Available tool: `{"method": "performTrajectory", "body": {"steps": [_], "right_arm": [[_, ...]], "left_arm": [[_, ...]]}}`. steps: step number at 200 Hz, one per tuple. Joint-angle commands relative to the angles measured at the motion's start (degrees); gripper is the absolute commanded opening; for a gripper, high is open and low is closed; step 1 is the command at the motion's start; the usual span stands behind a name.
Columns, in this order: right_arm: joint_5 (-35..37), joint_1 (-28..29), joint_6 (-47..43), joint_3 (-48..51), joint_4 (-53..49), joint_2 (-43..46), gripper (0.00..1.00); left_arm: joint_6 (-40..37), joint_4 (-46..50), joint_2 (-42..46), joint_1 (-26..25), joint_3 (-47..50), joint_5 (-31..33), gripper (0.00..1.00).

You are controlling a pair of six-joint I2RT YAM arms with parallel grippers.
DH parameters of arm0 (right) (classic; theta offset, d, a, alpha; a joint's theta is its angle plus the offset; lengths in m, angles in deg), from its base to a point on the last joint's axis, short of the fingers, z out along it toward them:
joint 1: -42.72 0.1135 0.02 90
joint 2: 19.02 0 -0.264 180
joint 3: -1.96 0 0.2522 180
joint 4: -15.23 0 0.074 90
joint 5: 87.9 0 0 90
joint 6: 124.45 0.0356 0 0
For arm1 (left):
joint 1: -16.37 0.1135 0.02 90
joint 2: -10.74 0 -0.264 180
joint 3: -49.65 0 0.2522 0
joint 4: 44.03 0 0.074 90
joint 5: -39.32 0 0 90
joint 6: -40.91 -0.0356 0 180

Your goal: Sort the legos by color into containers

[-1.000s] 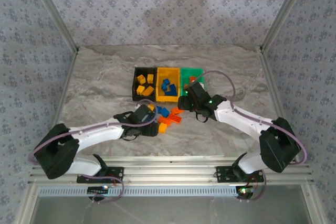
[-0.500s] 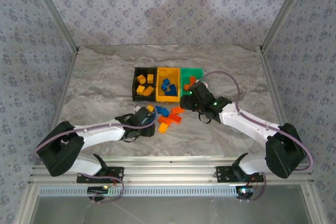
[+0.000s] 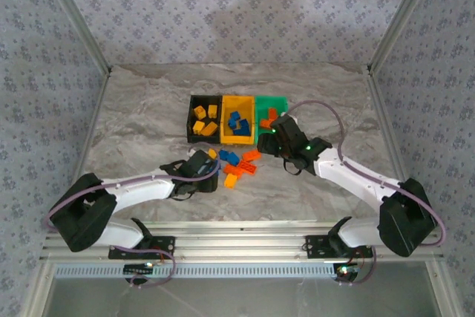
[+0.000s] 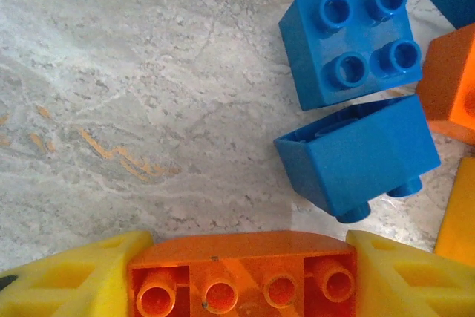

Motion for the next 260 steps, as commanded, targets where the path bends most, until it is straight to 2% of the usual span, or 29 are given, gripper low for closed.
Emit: {"method": "performTrajectory", "body": {"steps": [1,49,79,125,167,216,260], "right_arm": [[0.80,-0.65,1.38,1.06,0.38,1.63,0.75],[0.86,-1.78,2.40,2.93,0.49,3.70,0.75],[1.69,-3.16,3.75,5.34,-0.81,6.84,0.75],[1.50,-5.45,5.69,10.39,-2.21,12.88,0.76],[1.29,-6.53,5.92,12.30,-5.62,17.27,0.76],[0.53,-7.73,6.72,14.57,-6.27,19.16,0.76],[0.55,-8.10,6.81,14.52,-6.03,19.10,0.76]], "left_arm": [[0.16,6.16,2.43,-0.36,0.01,-0.02,0.60],[-0.61,13.18,10.19,-1.86,-5.39,0.98,0.57],[-3.53,14.66,8.09,-2.35,-14.68,0.23,0.57],[-9.64,9.41,-8.13,-2.16,-33.85,-0.73,0.57],[-13.35,10.07,-26.58,-0.61,-54.20,-3.28,0.57],[-13.60,14.20,-42.44,0.18,-74.28,-5.58,0.57],[-11.73,17.99,-51.31,0.75,-86.67,-6.17,0.62]]}}
